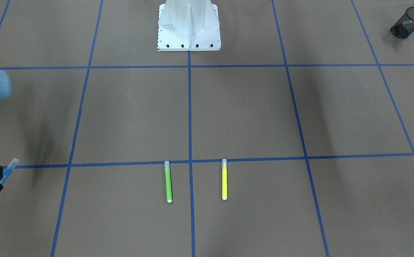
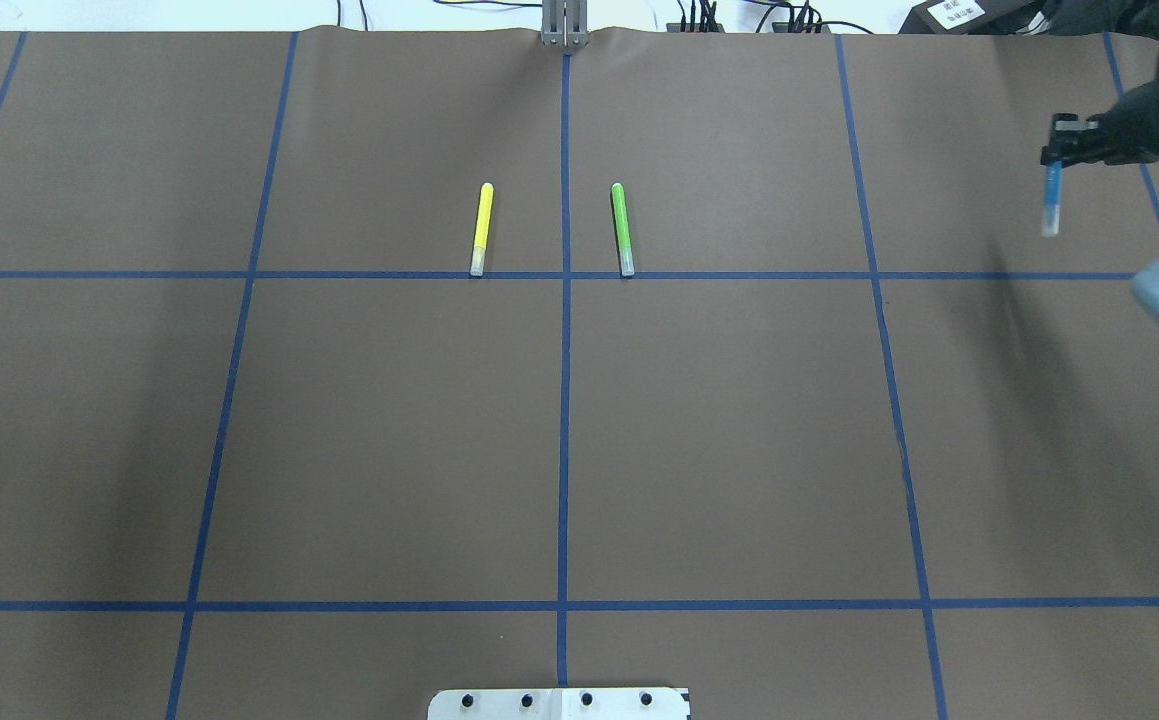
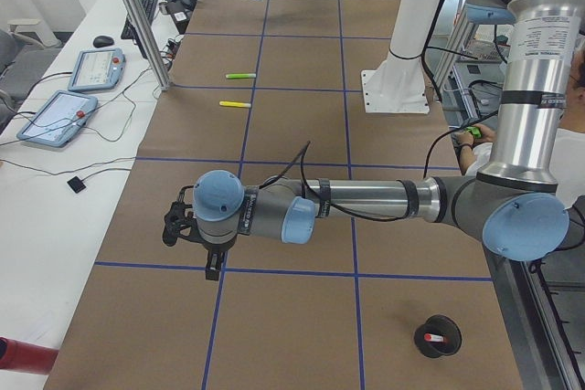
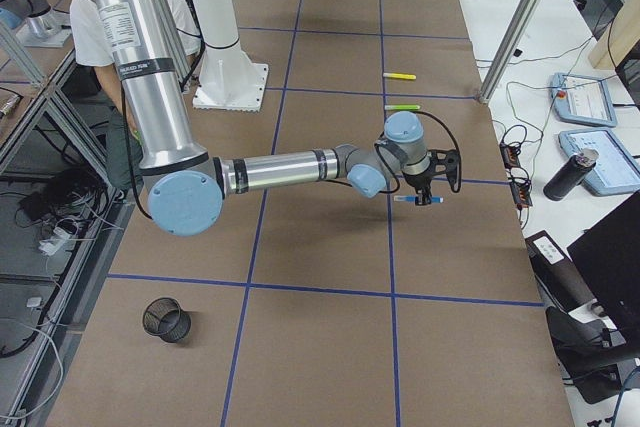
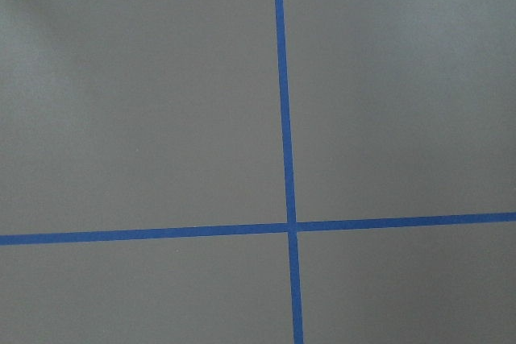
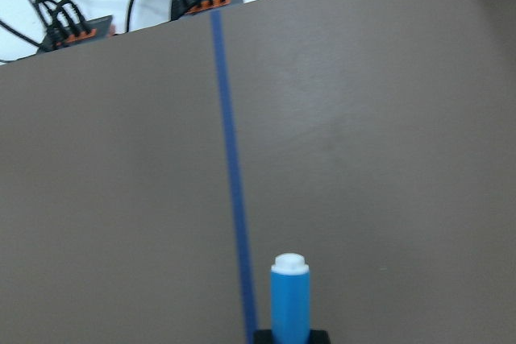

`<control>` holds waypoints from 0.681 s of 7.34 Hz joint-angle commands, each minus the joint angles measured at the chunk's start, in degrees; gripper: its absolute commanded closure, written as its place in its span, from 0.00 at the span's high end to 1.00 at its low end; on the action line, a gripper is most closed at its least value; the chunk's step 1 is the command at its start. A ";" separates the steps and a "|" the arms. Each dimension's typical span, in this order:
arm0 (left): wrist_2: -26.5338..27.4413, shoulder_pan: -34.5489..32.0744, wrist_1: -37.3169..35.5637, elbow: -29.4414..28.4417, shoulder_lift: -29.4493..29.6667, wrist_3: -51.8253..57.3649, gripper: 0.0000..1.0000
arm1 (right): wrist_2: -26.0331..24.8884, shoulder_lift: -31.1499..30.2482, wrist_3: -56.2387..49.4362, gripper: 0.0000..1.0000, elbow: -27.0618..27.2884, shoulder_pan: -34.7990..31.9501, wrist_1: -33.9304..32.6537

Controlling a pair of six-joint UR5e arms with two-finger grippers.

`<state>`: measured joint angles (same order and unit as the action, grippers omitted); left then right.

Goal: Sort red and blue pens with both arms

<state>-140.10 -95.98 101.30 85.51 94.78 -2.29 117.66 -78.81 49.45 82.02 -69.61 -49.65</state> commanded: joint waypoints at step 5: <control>0.00 0.01 0.13 -0.08 0.06 0.00 0.99 | 9.96 -31.51 -6.47 0.00 2.26 -18.36 37.45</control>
<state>-140.10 -95.98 101.36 85.41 94.84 -2.29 127.17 -102.37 43.15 83.29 -85.04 -21.34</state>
